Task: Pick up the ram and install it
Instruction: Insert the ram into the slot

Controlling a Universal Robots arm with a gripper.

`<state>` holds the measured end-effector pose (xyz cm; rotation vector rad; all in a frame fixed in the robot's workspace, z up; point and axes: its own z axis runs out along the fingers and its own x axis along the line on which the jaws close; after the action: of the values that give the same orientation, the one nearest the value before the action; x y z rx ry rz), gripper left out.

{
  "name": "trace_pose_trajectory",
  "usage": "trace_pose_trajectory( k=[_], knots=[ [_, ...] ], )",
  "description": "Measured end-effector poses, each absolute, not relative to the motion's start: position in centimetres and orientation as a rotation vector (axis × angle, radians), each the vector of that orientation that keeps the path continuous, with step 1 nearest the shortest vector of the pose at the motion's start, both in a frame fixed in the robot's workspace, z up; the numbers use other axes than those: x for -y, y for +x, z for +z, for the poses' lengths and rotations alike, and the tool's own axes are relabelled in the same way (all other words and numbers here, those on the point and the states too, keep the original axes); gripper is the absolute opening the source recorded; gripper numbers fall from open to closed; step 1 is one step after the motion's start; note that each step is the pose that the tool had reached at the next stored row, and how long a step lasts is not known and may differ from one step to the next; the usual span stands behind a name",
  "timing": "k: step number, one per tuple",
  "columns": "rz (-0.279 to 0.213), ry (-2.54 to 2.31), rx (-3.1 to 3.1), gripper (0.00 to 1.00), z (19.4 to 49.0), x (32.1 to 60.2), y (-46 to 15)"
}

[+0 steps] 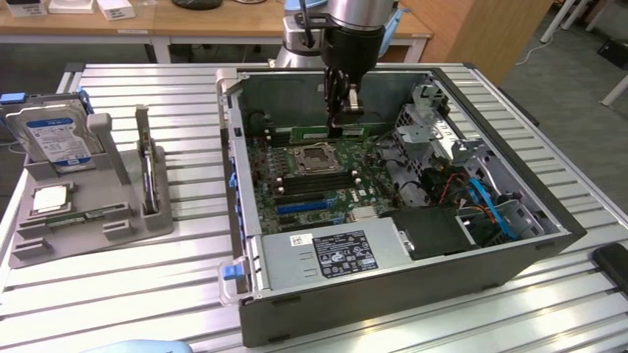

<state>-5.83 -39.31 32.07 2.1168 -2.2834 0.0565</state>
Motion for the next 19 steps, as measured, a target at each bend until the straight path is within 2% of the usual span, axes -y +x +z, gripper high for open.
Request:
trace_pose_trajectory(
  k=[19],
  knots=[
    [0.072,2.122,2.29,0.14,31.42,39.31,-5.83]
  ],
)
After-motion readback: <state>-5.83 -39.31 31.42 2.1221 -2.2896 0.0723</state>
